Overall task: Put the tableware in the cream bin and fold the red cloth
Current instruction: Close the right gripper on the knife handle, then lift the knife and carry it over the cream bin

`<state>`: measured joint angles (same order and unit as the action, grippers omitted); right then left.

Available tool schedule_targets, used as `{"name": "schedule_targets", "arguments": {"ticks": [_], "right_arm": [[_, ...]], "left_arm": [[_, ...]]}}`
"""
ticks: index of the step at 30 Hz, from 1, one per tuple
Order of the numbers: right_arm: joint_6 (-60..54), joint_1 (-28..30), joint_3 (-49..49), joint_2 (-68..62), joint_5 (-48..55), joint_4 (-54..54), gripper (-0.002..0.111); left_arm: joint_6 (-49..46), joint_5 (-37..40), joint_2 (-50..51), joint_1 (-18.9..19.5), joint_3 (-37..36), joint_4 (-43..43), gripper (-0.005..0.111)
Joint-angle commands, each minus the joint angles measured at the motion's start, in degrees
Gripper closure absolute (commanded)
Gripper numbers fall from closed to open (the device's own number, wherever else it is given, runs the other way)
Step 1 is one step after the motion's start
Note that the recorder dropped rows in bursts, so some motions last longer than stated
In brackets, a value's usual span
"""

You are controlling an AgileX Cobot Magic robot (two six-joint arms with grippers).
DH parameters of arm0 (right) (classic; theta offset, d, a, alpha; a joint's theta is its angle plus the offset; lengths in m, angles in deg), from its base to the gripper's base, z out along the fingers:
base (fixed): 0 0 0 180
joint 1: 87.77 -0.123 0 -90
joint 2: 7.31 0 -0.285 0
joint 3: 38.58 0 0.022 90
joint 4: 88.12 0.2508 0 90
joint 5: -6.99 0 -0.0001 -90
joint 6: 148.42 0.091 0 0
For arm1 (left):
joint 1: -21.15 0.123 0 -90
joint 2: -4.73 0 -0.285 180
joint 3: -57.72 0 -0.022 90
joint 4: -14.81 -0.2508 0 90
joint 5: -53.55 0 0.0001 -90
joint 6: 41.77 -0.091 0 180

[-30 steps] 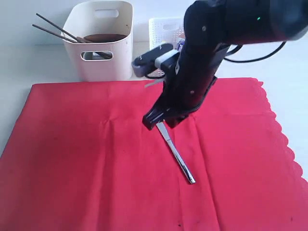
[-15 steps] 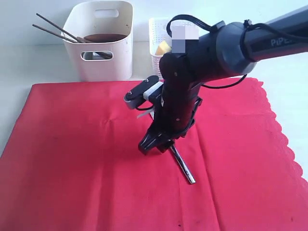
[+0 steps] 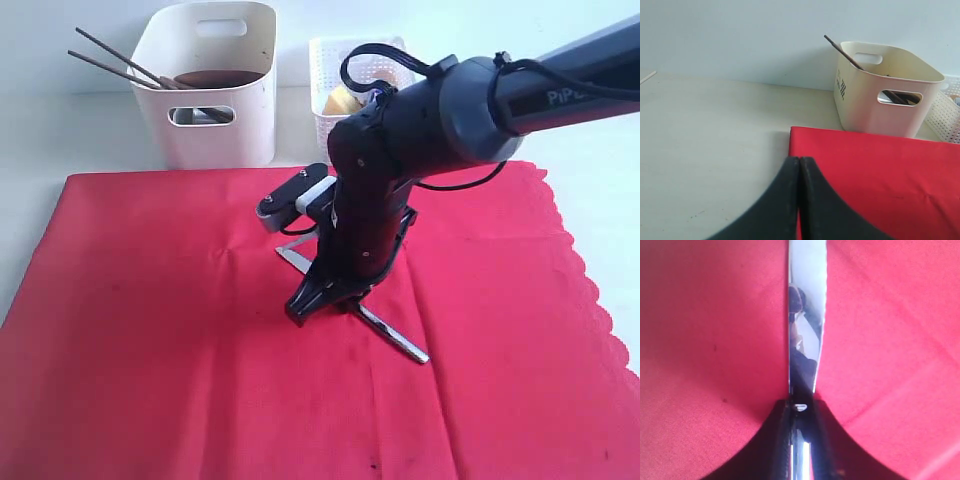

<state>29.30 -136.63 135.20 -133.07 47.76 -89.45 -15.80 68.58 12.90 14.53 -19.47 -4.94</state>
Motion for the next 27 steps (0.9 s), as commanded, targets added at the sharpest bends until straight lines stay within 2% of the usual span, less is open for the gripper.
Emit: {"name": "schedule_targets", "arguments": {"ticks": [1,12,23,27], "right_arm": [[-0.93,0.04,-0.04,1.43,-0.39,-1.56,0.108],[-2.88,0.04,0.94,9.23,-1.35,-1.68,0.108],[-5.71,0.04,14.29,8.99,-6.10,-1.86,0.108],[-5.71,0.17,19.16,7.33,-10.68,-2.71,0.108]], "left_arm": [[-0.25,-0.34,-0.38,0.05,-0.03,-0.09,0.105],[-0.25,-0.34,-0.38,0.05,-0.03,-0.09,0.105],[-0.25,-0.34,-0.38,0.05,-0.03,-0.09,0.105],[-0.25,-0.34,-0.38,0.05,-0.03,-0.09,0.105]]}}
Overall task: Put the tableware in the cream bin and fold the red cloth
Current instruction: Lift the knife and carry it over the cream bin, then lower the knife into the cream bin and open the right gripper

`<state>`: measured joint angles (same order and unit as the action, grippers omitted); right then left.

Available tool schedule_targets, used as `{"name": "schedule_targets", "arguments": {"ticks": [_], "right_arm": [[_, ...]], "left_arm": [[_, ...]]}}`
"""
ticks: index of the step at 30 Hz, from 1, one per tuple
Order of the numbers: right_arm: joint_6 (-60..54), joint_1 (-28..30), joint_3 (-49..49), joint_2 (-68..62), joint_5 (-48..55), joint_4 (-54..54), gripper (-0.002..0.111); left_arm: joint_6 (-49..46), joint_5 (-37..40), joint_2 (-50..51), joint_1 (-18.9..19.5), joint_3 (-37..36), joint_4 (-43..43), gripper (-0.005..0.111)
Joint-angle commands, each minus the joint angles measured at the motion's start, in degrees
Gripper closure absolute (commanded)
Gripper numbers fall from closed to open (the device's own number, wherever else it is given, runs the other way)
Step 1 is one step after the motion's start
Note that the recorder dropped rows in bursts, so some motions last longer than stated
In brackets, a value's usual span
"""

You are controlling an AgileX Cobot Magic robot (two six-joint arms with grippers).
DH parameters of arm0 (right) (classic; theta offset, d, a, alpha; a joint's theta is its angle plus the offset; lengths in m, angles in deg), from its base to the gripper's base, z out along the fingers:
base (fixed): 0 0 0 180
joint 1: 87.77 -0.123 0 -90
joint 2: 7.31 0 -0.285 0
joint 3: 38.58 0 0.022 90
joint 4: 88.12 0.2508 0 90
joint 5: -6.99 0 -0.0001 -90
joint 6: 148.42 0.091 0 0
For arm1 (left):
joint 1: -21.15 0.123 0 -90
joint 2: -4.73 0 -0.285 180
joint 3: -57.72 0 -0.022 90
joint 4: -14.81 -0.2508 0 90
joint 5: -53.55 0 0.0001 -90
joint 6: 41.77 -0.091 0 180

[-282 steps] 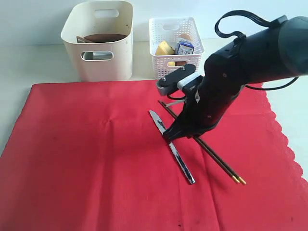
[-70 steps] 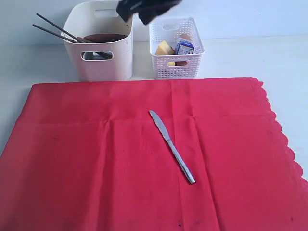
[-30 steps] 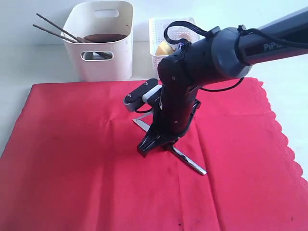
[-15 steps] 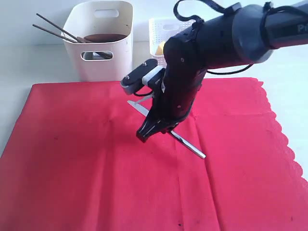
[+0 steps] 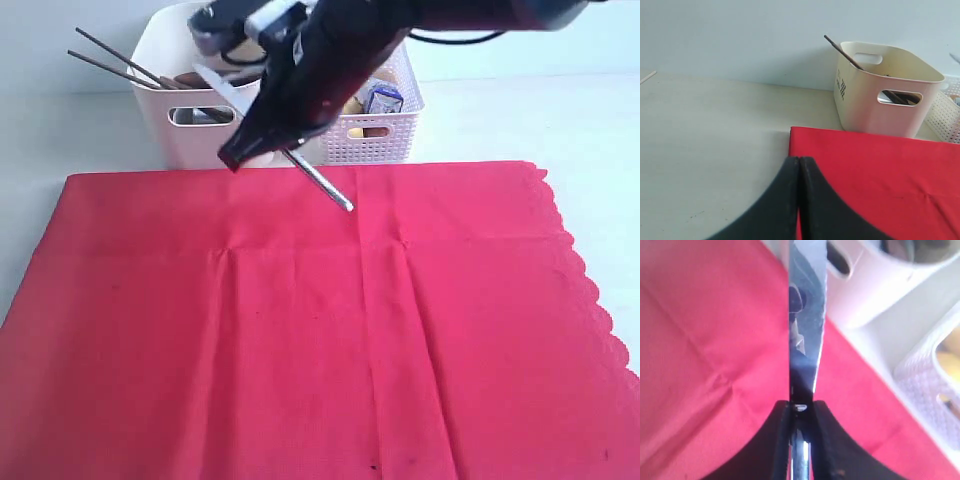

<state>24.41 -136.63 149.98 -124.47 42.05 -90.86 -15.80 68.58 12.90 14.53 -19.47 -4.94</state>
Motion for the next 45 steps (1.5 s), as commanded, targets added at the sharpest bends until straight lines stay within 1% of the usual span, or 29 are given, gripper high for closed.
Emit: {"name": "schedule_targets", "arguments": {"ticks": [1,7,12,16,19,21,25,32,35,41,45], "right_arm": [[-0.70,0.18,5.62,-1.71,-6.38,-1.31,0.108],[-0.70,0.90,12.81,-5.60,-12.19,-2.25,0.108],[-0.20,3.19,20.15,-9.79,-17.05,-1.99,0.108],[1.24,5.04,26.30,-14.52,-22.90,2.74,0.108],[1.24,5.22,30.08,-18.44,-28.35,5.55,0.108],[1.24,5.22,32.35,-20.71,-30.35,5.56,0.108],[1.24,5.22,37.26,-26.20,-32.53,5.56,0.108],[1.10,5.22,39.28,-32.01,-33.75,5.56,0.108],[1.10,5.22,39.28,-33.35,-33.89,5.56,0.098],[1.10,5.22,39.28,-34.71,-33.41,5.56,0.066],[1.10,5.22,39.28,-34.83,-33.42,5.56,0.049]], "left_arm": [[-0.25,-0.34,-0.38,0.05,-0.03,-0.09,0.105],[-0.25,-0.34,-0.38,0.05,-0.03,-0.09,0.105],[-0.25,-0.34,-0.38,0.05,-0.03,-0.09,0.105],[-0.25,-0.34,-0.38,0.05,-0.03,-0.09,0.105],[-0.25,-0.34,-0.38,0.05,-0.03,-0.09,0.105],[-0.25,-0.34,-0.38,0.05,-0.03,-0.09,0.105],[-0.25,-0.34,-0.38,0.05,-0.03,-0.09,0.105],[-0.25,-0.34,-0.38,0.05,-0.03,-0.09,0.105],[-0.25,-0.34,-0.38,0.05,-0.03,-0.09,0.105],[-0.25,-0.34,-0.38,0.05,-0.03,-0.09,0.105],[-0.25,-0.34,-0.38,0.05,-0.03,-0.09,0.105]]}}
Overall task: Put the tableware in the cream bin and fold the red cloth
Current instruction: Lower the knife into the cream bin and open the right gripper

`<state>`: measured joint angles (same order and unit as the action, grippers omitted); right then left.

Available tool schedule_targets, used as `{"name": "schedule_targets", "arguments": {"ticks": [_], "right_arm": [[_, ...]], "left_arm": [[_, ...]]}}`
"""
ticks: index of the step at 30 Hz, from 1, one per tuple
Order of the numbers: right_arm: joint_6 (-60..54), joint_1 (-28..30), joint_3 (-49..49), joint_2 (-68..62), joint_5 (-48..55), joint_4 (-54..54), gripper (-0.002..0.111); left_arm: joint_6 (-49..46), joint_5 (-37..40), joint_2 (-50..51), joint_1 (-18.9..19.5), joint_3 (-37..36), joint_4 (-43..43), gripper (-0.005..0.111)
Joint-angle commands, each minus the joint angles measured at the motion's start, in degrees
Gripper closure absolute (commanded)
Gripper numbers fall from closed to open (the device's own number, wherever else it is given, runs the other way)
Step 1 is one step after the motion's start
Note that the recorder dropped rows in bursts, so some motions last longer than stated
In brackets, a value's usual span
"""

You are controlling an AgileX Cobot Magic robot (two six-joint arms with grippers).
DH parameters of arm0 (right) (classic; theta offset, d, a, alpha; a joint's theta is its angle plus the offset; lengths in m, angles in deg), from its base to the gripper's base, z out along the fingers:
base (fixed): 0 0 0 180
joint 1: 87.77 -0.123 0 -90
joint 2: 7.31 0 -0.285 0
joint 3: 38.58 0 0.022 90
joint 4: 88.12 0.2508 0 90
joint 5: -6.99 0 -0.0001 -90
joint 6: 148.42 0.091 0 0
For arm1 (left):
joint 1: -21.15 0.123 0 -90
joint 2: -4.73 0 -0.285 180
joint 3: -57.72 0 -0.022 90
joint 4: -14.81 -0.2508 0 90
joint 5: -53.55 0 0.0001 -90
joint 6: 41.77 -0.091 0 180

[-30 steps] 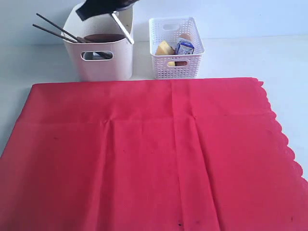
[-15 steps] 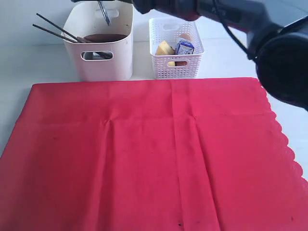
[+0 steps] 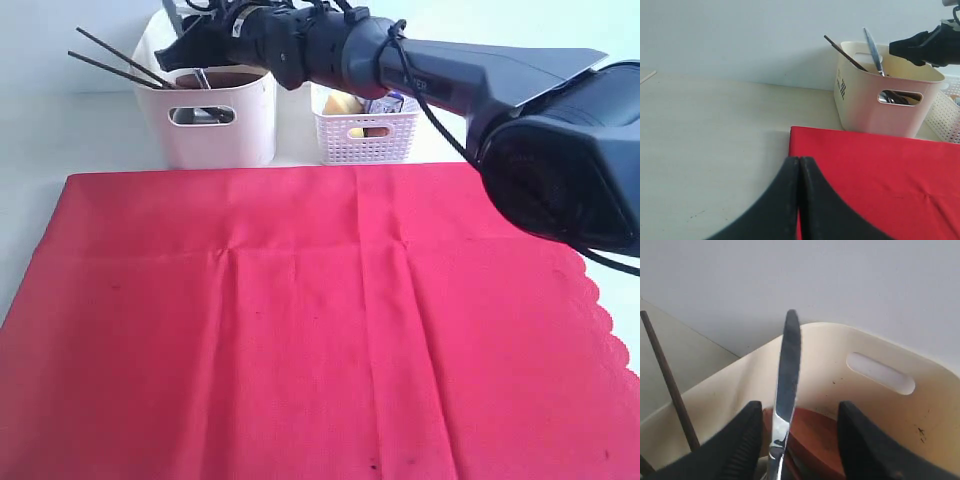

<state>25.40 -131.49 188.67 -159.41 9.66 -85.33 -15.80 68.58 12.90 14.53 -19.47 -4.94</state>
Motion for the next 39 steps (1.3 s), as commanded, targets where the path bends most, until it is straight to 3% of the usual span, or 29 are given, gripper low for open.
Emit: {"name": "schedule_targets", "arguments": {"ticks": [1,5,12,16,30,39], "right_arm": [[0.11,0.07,0.59,0.23,-0.85,0.18,0.046],[0.85,0.07,0.59,1.03,3.41,1.18,0.042],[0.85,0.07,0.59,3.73,11.74,1.33,0.049],[0.85,0.07,0.59,5.60,16.44,1.12,0.058],[1.26,0.07,0.59,9.56,23.58,1.23,0.107],[1.26,0.07,0.47,11.57,28.63,1.18,0.108]], "left_arm": [[-0.25,-0.34,-0.38,0.05,-0.03,-0.09,0.105],[-0.25,-0.34,-0.38,0.05,-0.03,-0.09,0.105],[-0.25,-0.34,-0.38,0.05,-0.03,-0.09,0.105],[-0.25,-0.34,-0.38,0.05,-0.03,-0.09,0.105],[-0.25,-0.34,-0.38,0.05,-0.03,-0.09,0.105],[-0.25,-0.34,-0.38,0.05,-0.03,-0.09,0.105]]}}
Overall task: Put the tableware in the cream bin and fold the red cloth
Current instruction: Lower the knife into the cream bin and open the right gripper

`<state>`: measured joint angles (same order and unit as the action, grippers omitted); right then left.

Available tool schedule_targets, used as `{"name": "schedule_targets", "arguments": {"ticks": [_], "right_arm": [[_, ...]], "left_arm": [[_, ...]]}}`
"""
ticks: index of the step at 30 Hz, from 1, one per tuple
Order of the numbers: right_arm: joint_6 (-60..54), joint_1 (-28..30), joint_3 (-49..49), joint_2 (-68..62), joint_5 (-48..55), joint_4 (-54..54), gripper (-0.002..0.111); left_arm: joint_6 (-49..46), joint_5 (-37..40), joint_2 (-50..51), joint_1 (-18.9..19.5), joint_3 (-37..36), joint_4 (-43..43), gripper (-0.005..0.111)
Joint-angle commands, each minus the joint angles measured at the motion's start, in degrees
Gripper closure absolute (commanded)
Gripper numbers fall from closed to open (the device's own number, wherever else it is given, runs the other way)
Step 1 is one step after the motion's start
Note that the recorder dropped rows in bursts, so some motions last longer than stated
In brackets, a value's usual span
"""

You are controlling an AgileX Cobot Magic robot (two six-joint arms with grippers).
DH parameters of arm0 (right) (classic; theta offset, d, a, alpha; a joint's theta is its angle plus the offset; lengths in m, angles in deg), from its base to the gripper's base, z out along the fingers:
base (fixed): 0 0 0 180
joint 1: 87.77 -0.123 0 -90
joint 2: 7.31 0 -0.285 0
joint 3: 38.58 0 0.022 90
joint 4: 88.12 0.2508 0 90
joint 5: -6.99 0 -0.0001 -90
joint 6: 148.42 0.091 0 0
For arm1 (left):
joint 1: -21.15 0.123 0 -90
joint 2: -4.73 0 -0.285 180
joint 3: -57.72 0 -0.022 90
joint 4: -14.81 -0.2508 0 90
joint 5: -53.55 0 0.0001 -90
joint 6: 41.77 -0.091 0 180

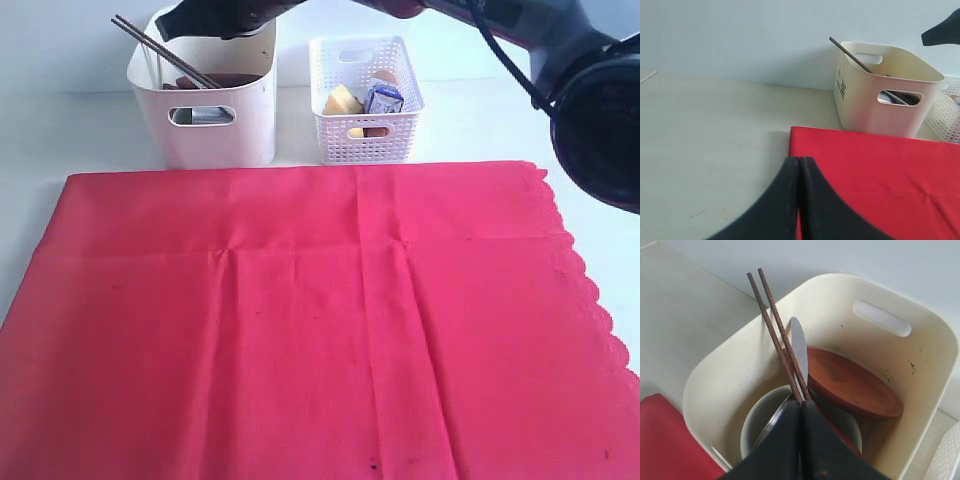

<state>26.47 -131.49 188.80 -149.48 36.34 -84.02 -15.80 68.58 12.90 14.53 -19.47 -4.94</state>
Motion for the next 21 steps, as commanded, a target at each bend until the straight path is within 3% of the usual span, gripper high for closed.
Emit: {"name": "schedule_targets", "arguments": {"ticks": [1,10,21], "right_arm": [[0.19,0.07,0.33,1.82,2.32,-0.13,0.108],[-1.29,0.07,-4.38,5.73,2.64,0.02,0.108],[-2.41,0.07,-30.47,20.15,-12.25,0.02,0.108]], "left_arm": [[-0.25,-0.34,-0.38,0.05,-0.03,-0.09,0.105],[-0.25,-0.34,-0.38,0.05,-0.03,-0.09,0.105],[-0.25,-0.34,-0.38,0.05,-0.03,-0.09,0.105]]}}
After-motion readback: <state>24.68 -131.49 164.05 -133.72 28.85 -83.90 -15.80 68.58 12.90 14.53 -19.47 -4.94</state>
